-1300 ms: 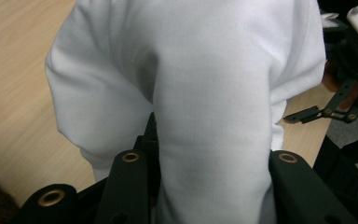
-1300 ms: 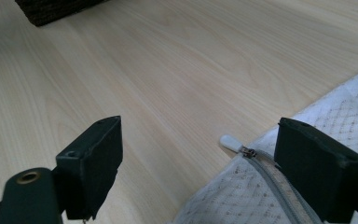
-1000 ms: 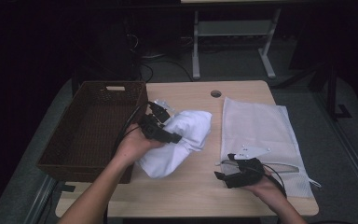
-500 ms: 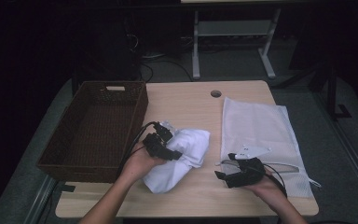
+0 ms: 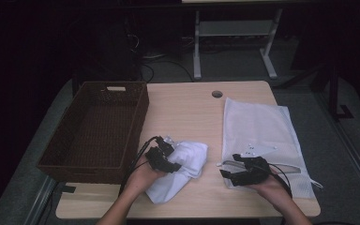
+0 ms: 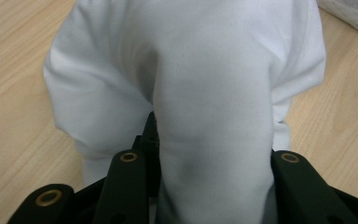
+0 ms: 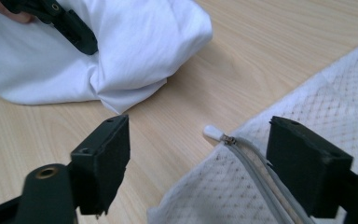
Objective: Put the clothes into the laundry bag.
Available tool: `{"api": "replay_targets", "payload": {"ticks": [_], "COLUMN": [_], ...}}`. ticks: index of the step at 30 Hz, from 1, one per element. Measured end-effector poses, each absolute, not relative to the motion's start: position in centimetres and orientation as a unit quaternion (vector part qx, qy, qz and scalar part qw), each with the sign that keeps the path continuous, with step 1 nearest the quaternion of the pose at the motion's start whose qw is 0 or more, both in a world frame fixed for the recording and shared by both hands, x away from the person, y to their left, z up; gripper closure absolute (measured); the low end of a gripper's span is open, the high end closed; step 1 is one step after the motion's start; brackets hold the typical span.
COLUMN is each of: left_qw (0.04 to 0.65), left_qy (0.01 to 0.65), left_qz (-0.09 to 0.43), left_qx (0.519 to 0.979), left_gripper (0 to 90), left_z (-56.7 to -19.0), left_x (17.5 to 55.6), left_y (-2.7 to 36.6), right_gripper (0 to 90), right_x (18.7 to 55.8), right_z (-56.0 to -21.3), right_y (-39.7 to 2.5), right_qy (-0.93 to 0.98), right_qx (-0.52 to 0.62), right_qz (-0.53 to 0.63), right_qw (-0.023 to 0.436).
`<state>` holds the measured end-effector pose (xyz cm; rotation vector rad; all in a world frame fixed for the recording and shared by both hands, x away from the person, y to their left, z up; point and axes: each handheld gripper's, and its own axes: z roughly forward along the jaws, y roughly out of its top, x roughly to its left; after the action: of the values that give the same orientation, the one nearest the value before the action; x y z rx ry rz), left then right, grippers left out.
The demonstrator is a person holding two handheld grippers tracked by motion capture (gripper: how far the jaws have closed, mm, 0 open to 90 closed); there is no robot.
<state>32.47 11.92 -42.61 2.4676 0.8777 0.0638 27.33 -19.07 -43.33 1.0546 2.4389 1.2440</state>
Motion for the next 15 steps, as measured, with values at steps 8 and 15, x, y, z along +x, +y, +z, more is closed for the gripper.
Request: {"api": "replay_targets", "payload": {"ticks": [8, 15], "left_qw": [0.255, 0.258], "left_qy": [0.312, 0.309], "left_qz": [0.024, 0.023], "left_qx": [0.915, 0.915], "left_gripper": [60.3, 59.7], "left_z": [-43.2, -43.3], "left_x": [32.4, 32.4], "left_y": [11.8, 11.9], "right_gripper": [51.9, 78.7], "right_x": [26.7, 25.4], "right_z": [-42.5, -43.0], "right_y": [-20.6, -24.1], "right_qy": [0.825, 0.829], "right_qx": [0.375, 0.396], "right_qz": [0.408, 0.375], "right_qw": [0.110, 0.119]}}
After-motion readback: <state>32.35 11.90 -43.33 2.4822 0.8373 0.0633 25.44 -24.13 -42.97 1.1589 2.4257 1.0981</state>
